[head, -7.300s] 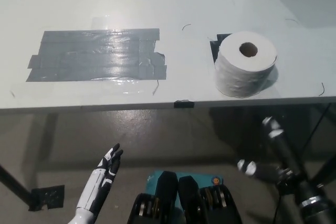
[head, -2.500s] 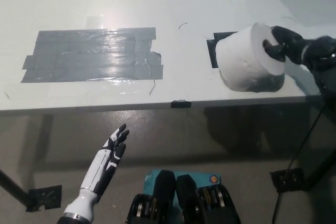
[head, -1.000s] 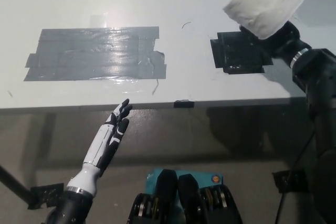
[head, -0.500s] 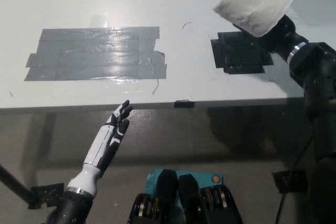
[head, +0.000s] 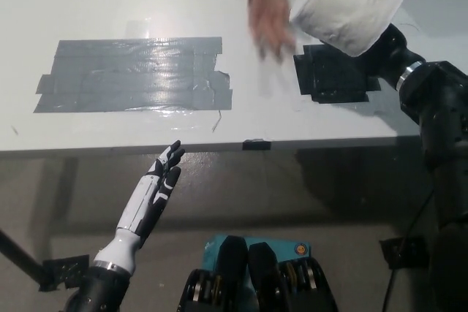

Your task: A toilet paper roll is kept on the black spot on the desk infront of the robot and the robot inserts its right thumb into the hole in the centre to grab the roll. Then it passes the roll to a person.

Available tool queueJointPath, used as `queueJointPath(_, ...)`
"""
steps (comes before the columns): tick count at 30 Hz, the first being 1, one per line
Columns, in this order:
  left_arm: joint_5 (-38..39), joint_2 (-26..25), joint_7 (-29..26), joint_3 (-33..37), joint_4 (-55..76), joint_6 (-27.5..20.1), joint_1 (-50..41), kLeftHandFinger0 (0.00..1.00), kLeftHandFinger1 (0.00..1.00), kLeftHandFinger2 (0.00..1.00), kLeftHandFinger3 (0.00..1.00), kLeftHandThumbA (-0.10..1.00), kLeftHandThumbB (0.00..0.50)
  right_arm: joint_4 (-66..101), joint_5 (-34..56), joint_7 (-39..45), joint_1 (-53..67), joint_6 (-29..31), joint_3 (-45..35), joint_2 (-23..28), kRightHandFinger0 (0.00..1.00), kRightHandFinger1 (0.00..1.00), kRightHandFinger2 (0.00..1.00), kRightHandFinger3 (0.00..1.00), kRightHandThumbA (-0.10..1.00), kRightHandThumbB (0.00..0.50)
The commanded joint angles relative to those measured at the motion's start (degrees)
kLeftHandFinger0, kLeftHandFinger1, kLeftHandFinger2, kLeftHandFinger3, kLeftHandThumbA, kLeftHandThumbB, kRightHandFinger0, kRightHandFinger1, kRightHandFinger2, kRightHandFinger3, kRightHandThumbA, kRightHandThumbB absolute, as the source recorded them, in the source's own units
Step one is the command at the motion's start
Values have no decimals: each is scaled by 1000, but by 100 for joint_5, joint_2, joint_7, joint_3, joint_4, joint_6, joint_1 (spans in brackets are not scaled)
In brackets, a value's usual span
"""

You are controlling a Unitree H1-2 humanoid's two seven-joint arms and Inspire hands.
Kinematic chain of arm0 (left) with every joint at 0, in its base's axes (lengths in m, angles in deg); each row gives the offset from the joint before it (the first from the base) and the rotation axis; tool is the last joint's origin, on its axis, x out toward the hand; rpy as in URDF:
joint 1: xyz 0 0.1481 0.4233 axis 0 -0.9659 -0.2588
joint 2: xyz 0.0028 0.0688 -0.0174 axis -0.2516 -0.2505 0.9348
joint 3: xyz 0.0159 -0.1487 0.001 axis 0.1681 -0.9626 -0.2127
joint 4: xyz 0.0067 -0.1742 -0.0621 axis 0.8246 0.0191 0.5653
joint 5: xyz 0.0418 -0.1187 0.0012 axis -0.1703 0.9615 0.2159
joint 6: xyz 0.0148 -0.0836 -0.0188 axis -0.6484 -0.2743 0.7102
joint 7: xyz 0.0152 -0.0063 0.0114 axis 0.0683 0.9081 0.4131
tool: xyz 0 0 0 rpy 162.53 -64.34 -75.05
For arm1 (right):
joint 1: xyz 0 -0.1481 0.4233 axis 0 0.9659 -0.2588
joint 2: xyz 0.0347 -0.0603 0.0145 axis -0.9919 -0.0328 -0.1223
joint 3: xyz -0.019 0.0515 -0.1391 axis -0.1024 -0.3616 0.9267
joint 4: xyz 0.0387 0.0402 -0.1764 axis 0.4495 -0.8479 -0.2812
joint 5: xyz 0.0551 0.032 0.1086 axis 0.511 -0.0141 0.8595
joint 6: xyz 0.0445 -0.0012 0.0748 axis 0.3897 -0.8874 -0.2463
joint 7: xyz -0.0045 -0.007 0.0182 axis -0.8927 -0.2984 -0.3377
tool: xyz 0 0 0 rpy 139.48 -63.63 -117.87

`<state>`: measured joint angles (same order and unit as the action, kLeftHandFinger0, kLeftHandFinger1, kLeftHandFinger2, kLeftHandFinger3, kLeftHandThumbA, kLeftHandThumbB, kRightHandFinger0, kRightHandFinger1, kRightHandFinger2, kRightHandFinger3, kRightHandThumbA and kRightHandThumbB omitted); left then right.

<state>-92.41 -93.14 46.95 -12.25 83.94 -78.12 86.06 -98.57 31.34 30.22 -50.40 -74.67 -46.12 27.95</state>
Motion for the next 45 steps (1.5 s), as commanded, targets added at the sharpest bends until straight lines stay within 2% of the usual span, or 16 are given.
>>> queueJointPath(1,-58,-30,27,21,174,25,21,1000,1000,1000,1000,1000,78,122,258,92,-338,-16,54,-30,0,426,835,1000,-100,113)
queueJointPath(3,-60,-31,36,24,201,46,11,1000,1000,1000,1000,1000,77,42,187,146,-415,91,131,-16,0,400,783,1000,-100,131)
queueJointPath(7,-31,-20,39,25,202,41,0,1000,1000,1000,1000,1000,73,-77,124,-3,-536,149,182,8,0,400,767,980,-100,130)
queueJointPath(10,-57,-24,30,34,211,48,0,1000,1000,1000,1000,1000,63,-141,-93,-263,-625,255,320,58,0,413,794,954,-100,153)
queueJointPath(12,-63,-32,40,38,231,73,4,1000,1000,1000,1000,1000,64,-243,-308,-541,-744,327,468,113,0,461,871,1000,-100,147)
queueJointPath(14,-69,-41,48,40,262,105,5,1000,1000,1000,1000,1000,66,-350,-764,-838,-848,632,836,188,0,467,905,1000,-100,189)
queueJointPath(17,-77,-48,49,44,273,123,27,1000,1000,1000,1000,1000,67,-579,-1087,-1096,-1012,936,1179,258,0,474,940,1000,-100,169)
queueJointPath(19,-62,-49,51,43,262,96,32,1000,1000,1000,1000,1000,65,-704,-1398,-1307,-1107,1123,1485,283,2,541,1000,1000,-100,173)
queueJointPath(22,-55,-44,53,39,252,127,58,1000,1000,1000,1000,1000,83,-870,-1827,-1686,-1262,1275,1948,297,15,593,1000,1000,-100,178)
queueJointPath(26,-130,-57,46,65,290,164,62,1000,1000,1000,1000,1000,98,-986,-2465,-1922,-1341,1694,2696,301,136,713,1000,1000,-100,206)
queueJointPath(28,-148,-63,43,74,287,147,64,1000,1000,1000,1000,1000,99,-1044,-2519,-2006,-1372,1708,2827,273,145,730,1000,995,-100,189)
queueJointPath(30,-103,-54,59,67,285,136,65,1000,1000,1000,1000,1000,98,-1122,-2641,-2051,-1390,1827,3017,233,120,703,1000,974,-100,170)
queueJointPath(35,-105,-60,64,66,303,149,95,1000,1000,1000,1000,1000,86,-1343,-2991,-2304,-1408,1934,3414,99,115,644,918,874,-100,190)
queueJointPath(38,-116,-63,67,71,316,158,106,1000,1000,1000,1000,1000,79,-1428,-3077,-2307,-1390,2047,3533,53,135,662,922,851,-100,182)
queueJointPath(44,-132,-59,82,82,338,246,158,1000,1000,1000,1000,1000,86,-1515,-3410,-2166,-1315,2147,3918,26,213,728,970,917,-100,204)
queueJointPath(45,-136,-60,79,82,330,236,170,1000,1000,1000,1000,1000,86,-1559,-3485,-2056,-1324,2138,4017,40,259,776,1000,973,-100,220)
